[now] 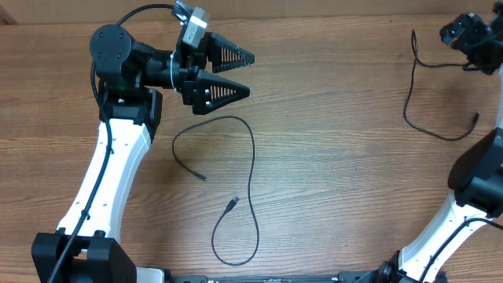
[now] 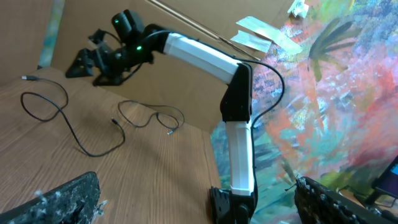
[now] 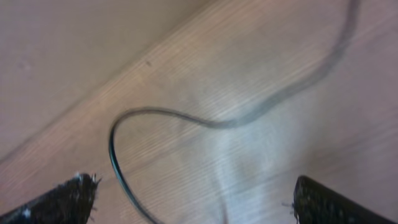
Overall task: Untangle cables
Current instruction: 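Return the open right gripper toward the cable at center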
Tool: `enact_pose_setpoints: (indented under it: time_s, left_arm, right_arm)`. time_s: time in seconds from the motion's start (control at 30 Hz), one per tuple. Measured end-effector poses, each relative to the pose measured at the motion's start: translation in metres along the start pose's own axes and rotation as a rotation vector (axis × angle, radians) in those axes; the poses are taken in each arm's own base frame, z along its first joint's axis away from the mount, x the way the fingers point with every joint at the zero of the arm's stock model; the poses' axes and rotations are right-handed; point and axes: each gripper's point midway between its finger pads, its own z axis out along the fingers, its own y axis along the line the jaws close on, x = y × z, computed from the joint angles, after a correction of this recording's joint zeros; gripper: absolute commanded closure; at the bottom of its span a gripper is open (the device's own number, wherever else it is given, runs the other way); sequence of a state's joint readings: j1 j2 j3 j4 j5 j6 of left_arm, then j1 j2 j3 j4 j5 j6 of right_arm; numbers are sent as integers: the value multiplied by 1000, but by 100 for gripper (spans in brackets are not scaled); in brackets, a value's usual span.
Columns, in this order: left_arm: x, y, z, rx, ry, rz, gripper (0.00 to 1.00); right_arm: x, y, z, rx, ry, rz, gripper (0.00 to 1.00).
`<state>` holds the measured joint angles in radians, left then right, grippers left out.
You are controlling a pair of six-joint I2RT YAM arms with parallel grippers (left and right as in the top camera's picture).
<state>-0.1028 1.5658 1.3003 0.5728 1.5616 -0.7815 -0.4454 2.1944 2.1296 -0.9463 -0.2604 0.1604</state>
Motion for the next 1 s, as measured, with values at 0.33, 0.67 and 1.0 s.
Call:
enact_pose_setpoints:
  time_s: [0.33,0.67,1.0]
  left_arm:
    - [0,0,0,0,0,0,0]
    - [0,0,0,0,0,0,1]
    - [0,0,0,0,0,0,0]
  right_arm:
    - [51,14,-92,60,231,69,0]
    - [87,65,-197,-87,250,30,0]
    - [131,163,-233,-314,283,-172,0]
